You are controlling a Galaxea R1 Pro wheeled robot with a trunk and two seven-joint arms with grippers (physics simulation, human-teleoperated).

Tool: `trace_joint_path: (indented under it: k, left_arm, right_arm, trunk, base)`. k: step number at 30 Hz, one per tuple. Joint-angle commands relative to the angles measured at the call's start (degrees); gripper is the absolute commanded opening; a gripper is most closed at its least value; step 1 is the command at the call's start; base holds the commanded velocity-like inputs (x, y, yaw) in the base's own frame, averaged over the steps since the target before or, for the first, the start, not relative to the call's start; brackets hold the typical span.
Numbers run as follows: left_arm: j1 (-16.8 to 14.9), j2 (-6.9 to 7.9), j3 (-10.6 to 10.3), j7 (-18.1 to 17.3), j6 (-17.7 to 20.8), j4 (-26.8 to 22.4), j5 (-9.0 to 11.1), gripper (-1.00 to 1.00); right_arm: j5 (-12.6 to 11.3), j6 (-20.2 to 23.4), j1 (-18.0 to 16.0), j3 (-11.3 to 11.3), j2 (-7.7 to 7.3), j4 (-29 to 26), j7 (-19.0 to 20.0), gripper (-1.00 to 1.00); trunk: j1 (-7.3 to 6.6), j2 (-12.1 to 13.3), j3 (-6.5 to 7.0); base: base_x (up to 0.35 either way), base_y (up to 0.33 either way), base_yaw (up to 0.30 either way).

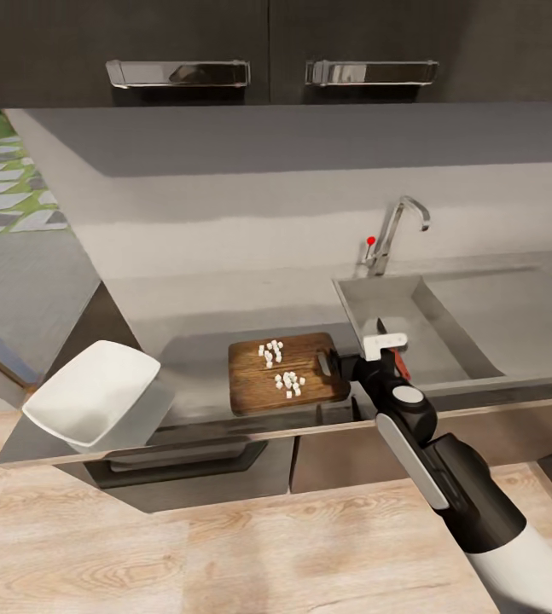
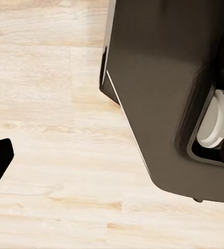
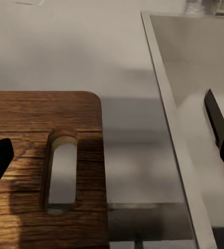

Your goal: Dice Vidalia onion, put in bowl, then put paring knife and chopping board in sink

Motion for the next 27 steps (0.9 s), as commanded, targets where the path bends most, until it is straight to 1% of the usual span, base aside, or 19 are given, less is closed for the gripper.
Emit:
trace_joint_path:
  k: [1,7,14,19,22,24,26,27]
  left_arm:
    - [0.03,0.02,-0.06,0.08,0.20,-0.14,0.60,1.00]
    - [0.03,0.01,-0.06,0.08,0.20,-0.17,0.60,1.00]
    - [0.03,0.01,-0.06,0.08,0.19,-0.14,0.60,1.00]
    - [0.03,-0.05,-0.06,0.08,0.20,-0.07,0.60,1.00]
    - [0.03,-0.42,-0.06,0.08,0.20,0.06,0.60,1.00]
    - [0.03,-0.65,-0.06,0.08,0.19,0.10,0.60,1.00]
    - [0.03,-0.73,-0.06,0.08,0.20,0.13,0.60,1.00]
    - [0.03,-0.74,-0.06,0.08,0.20,0.17,0.60,1.00]
  right_arm:
    - [-0.54,0.12,-0.06,0.16,-0.06,0.38,-0.60,1.00]
    - [-0.60,0.08,-0.10,0.22,0.08,1.35,-0.56,1.00]
    - [-0.61,0.09,-0.10,0.26,0.20,1.72,-0.53,1.00]
    - [-0.76,0.04,-0.08,0.24,0.19,1.71,-0.53,1.00]
    - [-0.93,0.10,-0.07,0.17,0.25,1.35,-0.57,1.00]
    - [-0.86,1.37,-0.09,0.04,0.49,0.94,-0.64,1.00]
    - [-0.71,5.56,-0.39,-0.05,1.41,0.59,-0.71,1.00]
    - [-0.64,8.68,-0.90,-0.07,2.26,0.40,-0.75,1.00]
  trunk:
    - [0.03,-0.10,-0.09]
    - [0.03,-0.10,-0.09]
    - [0.03,-0.10,-0.09]
    - [0.03,-0.10,-0.09]
    - [0.03,-0.10,-0.09]
    - [0.03,-0.10,-0.09]
    - [0.03,-0.10,-0.09]
    - [0.03,-0.10,-0.09]
  base:
    - [0.001,0.002,0.000]
    - [0.007,0.000,0.000]
    - [0.142,0.000,0.000]
    - [0.032,0.000,0.000]
    - [0.003,0.000,0.000]
    - [0.000,0.000,0.000]
    - [0.000,0.000,0.000]
    - [0.000,0.000,0.000]
